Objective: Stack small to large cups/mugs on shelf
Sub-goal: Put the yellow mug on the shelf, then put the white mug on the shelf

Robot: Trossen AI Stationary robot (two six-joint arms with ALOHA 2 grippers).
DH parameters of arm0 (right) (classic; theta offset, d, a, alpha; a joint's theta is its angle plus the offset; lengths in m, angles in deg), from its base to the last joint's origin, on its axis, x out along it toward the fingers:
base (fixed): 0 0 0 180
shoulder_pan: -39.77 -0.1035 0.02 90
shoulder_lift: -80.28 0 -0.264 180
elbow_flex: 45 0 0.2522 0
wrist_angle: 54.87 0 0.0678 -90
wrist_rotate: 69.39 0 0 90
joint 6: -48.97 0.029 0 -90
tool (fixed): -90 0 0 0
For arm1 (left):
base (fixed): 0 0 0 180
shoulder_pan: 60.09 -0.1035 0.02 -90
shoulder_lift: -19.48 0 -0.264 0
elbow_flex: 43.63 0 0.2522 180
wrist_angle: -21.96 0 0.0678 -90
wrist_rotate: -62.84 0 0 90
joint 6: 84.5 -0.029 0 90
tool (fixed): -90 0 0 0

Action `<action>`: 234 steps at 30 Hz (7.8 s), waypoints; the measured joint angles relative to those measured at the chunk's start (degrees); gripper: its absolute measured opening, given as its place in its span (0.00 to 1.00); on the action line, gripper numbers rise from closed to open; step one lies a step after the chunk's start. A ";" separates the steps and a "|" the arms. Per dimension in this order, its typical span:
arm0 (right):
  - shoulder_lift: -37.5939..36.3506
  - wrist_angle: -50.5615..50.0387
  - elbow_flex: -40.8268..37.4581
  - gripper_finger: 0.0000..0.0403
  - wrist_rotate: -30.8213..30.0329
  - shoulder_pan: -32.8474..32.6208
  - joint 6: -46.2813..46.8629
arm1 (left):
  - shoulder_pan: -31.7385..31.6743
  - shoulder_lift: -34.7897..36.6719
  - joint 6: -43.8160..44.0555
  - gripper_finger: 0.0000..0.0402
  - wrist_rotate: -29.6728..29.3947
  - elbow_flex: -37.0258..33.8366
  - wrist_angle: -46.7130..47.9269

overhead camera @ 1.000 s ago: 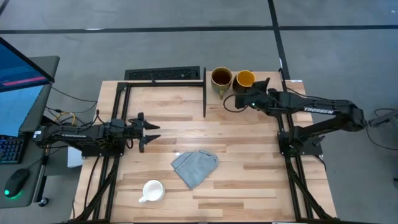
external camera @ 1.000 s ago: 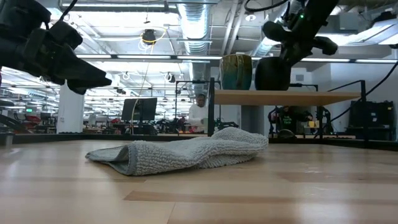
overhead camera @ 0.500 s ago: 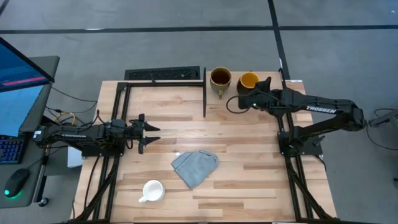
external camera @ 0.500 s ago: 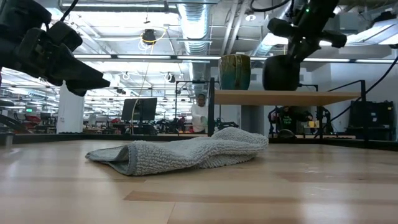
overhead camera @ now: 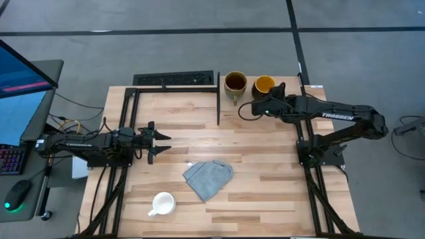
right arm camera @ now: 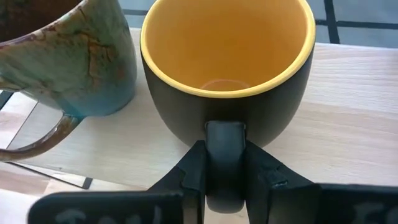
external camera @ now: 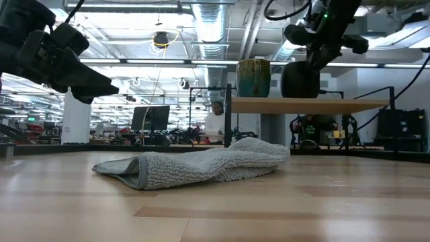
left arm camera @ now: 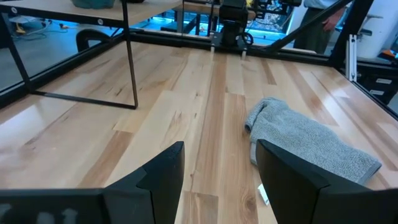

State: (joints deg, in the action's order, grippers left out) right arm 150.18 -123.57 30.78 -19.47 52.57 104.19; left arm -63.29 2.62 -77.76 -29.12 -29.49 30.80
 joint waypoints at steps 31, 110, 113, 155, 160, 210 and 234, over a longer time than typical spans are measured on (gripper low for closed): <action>0.67 -3.39 2.91 0.28 2.88 0.11 0.07 | 0.02 -0.02 0.15 0.47 0.11 -0.02 1.75; 0.60 -7.01 2.97 0.59 15.31 -0.44 -0.17 | 0.02 -0.01 1.70 0.47 1.66 -0.02 3.08; 0.60 -8.80 2.97 0.59 16.76 -0.48 -0.17 | 0.02 -0.01 1.70 0.47 1.67 -0.02 3.08; -43.38 27.05 -20.16 0.59 32.60 -37.19 -59.84 | 0.00 0.02 -6.42 0.47 -4.02 -0.02 -9.27; -51.20 33.87 -30.63 0.59 40.16 -36.30 -59.78 | 0.00 0.00 -7.62 0.47 -4.00 -0.02 -9.35; -66.17 49.07 -58.77 0.59 54.93 -22.40 -52.70 | 0.00 -0.02 0.20 0.47 -10.01 0.00 -6.45; -66.17 48.61 -58.77 0.59 50.49 -22.40 -51.80 | 2.18 -3.91 12.32 0.46 10.37 14.08 18.19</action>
State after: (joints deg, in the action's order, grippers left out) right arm 84.01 -74.96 -27.99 31.02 30.16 52.39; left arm -61.11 -1.29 -65.44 -18.75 -15.41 48.99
